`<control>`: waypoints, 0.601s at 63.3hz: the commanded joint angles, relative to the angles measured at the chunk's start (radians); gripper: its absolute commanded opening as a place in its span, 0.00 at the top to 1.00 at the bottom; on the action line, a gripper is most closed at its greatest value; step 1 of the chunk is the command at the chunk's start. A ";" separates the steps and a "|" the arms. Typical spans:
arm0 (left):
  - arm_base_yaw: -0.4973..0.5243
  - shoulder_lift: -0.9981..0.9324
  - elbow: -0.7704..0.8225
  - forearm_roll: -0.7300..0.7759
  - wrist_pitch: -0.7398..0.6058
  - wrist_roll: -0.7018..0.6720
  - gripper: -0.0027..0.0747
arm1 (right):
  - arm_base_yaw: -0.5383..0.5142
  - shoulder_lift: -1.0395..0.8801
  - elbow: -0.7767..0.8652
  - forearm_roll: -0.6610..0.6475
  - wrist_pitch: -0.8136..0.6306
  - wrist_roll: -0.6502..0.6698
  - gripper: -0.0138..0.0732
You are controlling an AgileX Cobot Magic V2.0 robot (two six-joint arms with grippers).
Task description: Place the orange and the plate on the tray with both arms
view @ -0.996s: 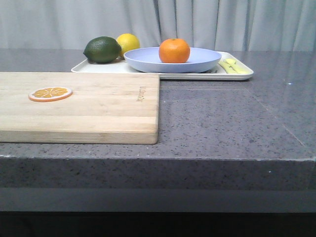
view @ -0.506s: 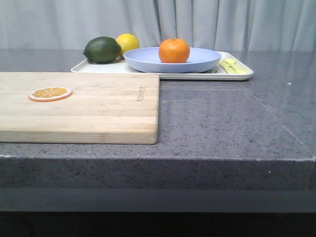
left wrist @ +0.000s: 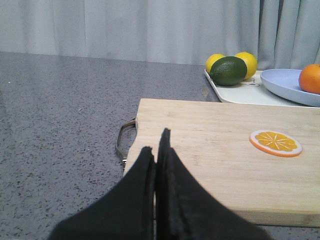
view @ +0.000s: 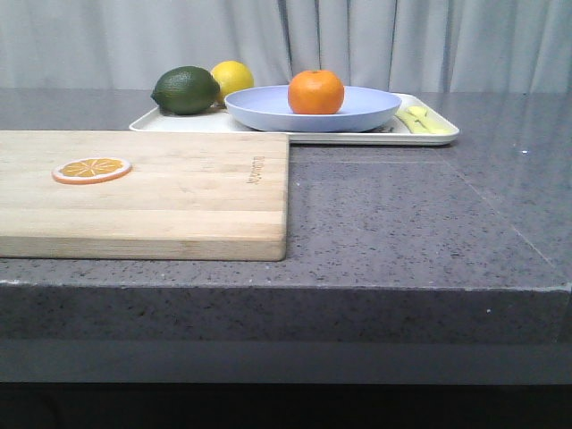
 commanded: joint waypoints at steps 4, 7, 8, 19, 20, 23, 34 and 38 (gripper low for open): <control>0.002 -0.017 0.027 -0.010 -0.071 -0.008 0.99 | -0.003 0.007 -0.023 -0.006 -0.065 -0.012 0.92; 0.002 -0.017 0.027 -0.010 -0.071 -0.008 0.99 | -0.003 0.007 -0.023 -0.006 -0.065 -0.012 0.92; 0.002 -0.017 0.027 -0.010 -0.071 -0.008 0.99 | -0.003 0.007 -0.023 -0.006 -0.065 -0.012 0.92; 0.002 -0.017 0.027 -0.010 -0.071 -0.008 0.99 | -0.003 0.007 -0.023 -0.009 -0.066 -0.012 0.92; 0.002 -0.017 0.027 -0.010 -0.071 -0.008 0.99 | -0.003 0.007 -0.023 -0.016 -0.068 -0.012 0.92; 0.002 -0.017 0.027 -0.010 -0.071 -0.008 0.99 | -0.003 0.005 -0.015 -0.037 -0.081 -0.012 0.92; 0.002 -0.017 0.027 -0.010 -0.071 -0.008 0.99 | -0.006 -0.060 0.143 -0.057 -0.364 -0.012 0.92; 0.002 -0.017 0.027 -0.010 -0.071 -0.008 0.99 | -0.006 -0.100 0.229 -0.057 -0.510 -0.012 0.92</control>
